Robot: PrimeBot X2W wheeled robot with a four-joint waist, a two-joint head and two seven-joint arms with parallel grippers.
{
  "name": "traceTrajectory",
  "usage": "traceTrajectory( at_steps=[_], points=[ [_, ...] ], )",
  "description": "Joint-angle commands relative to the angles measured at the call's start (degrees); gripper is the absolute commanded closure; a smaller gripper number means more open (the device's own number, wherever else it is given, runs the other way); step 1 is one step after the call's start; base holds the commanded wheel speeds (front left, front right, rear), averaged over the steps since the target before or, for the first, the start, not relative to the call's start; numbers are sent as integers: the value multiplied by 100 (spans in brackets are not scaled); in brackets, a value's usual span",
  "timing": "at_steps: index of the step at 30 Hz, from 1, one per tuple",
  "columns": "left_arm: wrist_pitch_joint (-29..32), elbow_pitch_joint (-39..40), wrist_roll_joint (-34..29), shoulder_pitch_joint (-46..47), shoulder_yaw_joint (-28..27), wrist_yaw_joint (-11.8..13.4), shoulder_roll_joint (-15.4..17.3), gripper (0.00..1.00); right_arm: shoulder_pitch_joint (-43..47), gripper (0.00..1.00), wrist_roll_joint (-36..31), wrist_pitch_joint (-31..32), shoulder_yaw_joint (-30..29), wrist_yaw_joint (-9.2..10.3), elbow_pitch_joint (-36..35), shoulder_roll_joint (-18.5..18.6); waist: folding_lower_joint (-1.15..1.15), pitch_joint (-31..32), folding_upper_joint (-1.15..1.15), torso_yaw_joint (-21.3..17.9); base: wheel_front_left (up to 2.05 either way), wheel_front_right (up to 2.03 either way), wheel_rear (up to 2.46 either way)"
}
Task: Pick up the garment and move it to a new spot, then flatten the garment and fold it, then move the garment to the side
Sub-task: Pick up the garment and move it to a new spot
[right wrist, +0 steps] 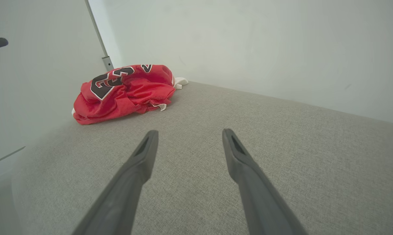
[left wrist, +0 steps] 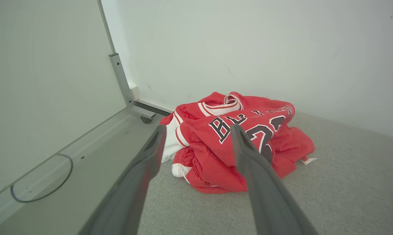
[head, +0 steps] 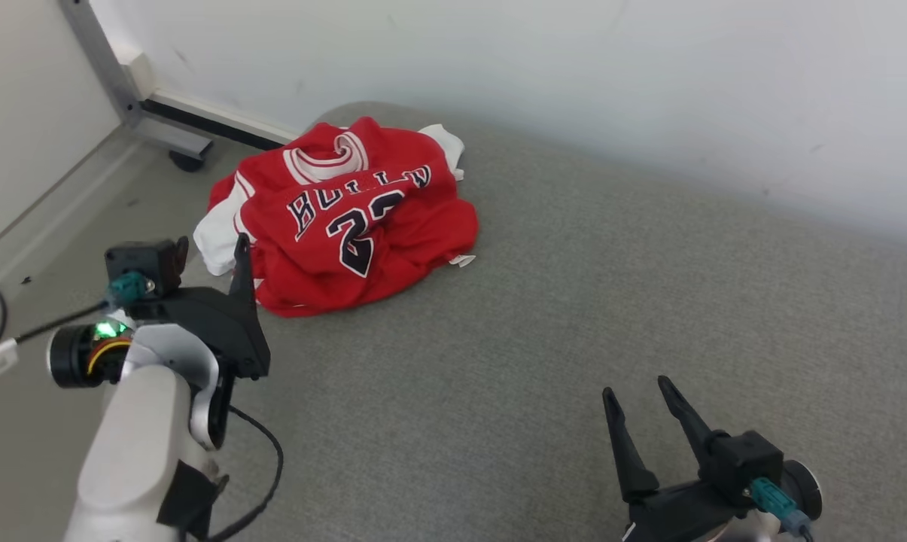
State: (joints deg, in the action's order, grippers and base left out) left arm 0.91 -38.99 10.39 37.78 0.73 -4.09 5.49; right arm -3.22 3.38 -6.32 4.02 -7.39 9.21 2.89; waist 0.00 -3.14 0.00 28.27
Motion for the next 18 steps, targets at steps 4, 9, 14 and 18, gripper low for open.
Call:
traceTrajectory(
  at_steps=[4, 9, 14, 18],
  points=[
    [181, -646, 235, 470, -154, -84, 166, 0, 103, 0, -152, 152, 26, -19, -183, -1, 0, -352, 0, -924, 0, 0, 0],
    [443, -1193, 465, 801, -347, -91, 374, 0, 115, 0, -268, 273, 64, -19, -402, -2, 0, -536, 0, -1376, 0, 0, 0],
    [685, -1648, 607, 1156, -454, -126, 579, 0, 170, 0, -367, 426, 87, -19, -681, -4, 0, -767, 0, -1766, 0, 0, 0],
    [794, -1912, 711, 1372, -527, -110, 768, 0, 196, 0, -448, 515, 169, -19, -869, -3, 0, -949, 0, -2008, 0, 0, 0]
  ],
)
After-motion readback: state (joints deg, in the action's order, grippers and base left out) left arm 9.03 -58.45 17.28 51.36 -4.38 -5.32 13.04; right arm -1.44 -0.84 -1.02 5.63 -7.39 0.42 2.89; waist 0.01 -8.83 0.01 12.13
